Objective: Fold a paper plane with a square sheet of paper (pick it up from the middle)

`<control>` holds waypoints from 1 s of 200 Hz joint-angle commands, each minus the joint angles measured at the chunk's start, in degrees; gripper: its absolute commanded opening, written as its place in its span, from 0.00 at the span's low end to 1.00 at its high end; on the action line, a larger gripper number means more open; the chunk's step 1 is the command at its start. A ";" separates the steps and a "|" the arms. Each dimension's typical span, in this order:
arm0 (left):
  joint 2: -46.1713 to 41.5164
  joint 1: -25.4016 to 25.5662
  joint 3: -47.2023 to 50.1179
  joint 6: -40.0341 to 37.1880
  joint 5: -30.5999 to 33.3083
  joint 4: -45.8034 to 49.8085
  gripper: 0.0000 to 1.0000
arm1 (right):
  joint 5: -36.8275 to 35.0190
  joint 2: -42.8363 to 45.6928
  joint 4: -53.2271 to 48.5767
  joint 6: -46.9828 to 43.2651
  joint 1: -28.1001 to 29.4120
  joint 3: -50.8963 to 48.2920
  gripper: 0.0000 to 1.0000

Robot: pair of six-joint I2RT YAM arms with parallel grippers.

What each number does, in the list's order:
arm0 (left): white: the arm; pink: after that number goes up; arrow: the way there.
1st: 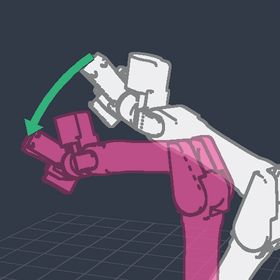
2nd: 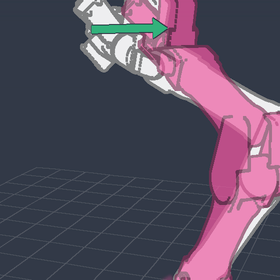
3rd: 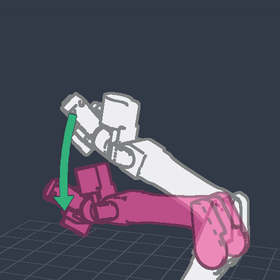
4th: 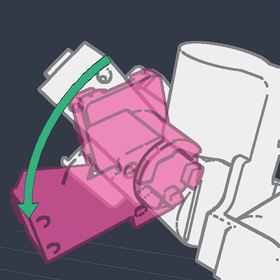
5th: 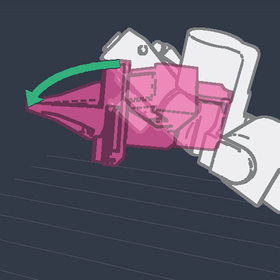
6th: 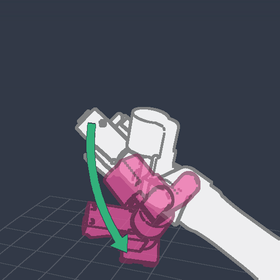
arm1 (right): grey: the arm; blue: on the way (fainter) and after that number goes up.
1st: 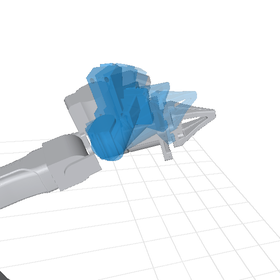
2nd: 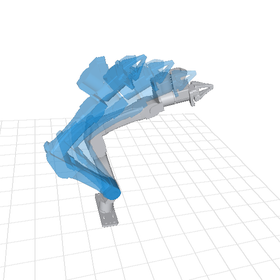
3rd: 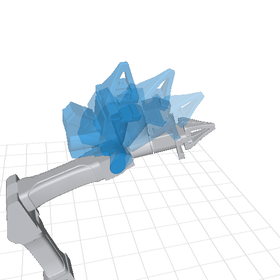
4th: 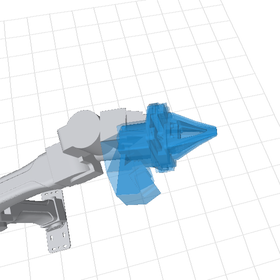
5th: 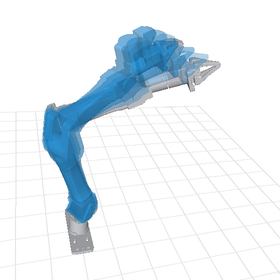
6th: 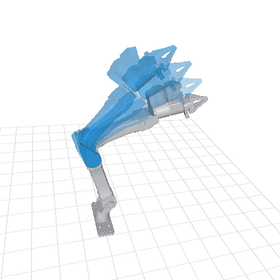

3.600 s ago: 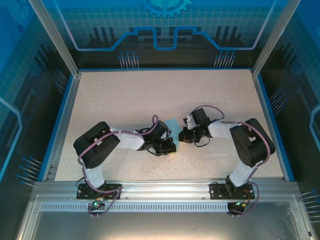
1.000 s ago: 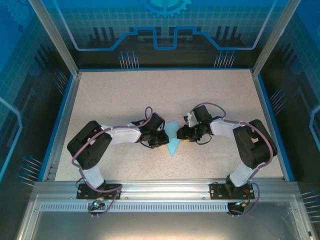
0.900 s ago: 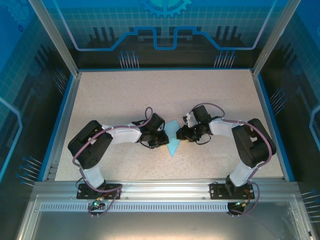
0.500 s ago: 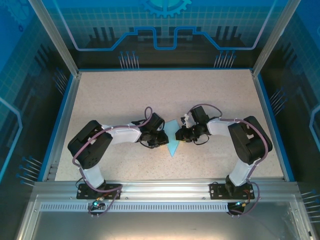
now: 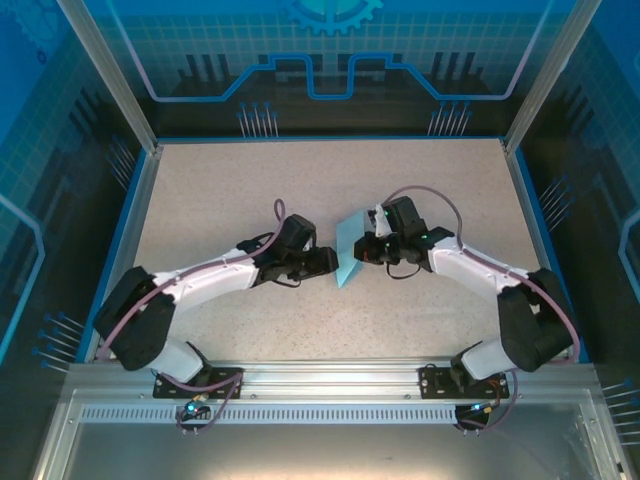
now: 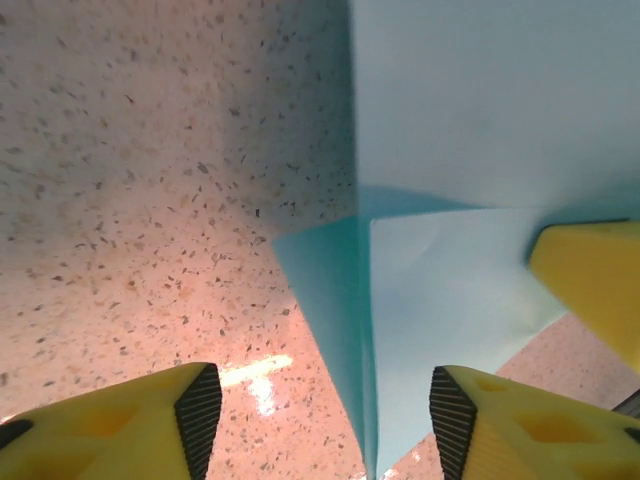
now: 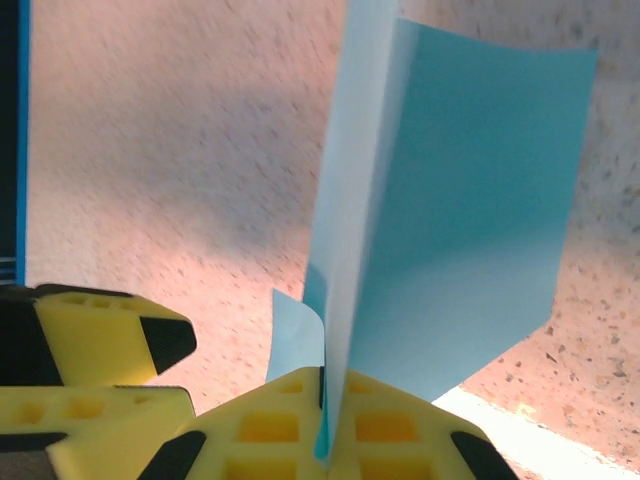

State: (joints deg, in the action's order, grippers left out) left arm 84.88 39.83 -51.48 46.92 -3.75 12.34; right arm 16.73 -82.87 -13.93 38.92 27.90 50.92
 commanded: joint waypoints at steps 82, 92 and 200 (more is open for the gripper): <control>-11.53 -0.84 8.46 -10.18 9.75 -5.38 0.97 | -25.79 1.57 -8.63 19.85 9.34 5.96 0.02; -10.79 -0.87 9.66 -11.03 9.20 -7.99 0.98 | -25.39 0.00 -7.07 23.18 9.44 5.14 0.02; -4.54 0.46 16.99 -26.86 3.01 -28.18 0.95 | -19.71 -12.69 -0.95 43.34 9.36 4.04 0.00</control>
State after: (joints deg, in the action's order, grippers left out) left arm 78.74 39.59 -34.52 25.08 3.70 -8.19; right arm -3.81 -95.42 -15.33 76.88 36.49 55.92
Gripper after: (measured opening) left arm 0.951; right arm 0.039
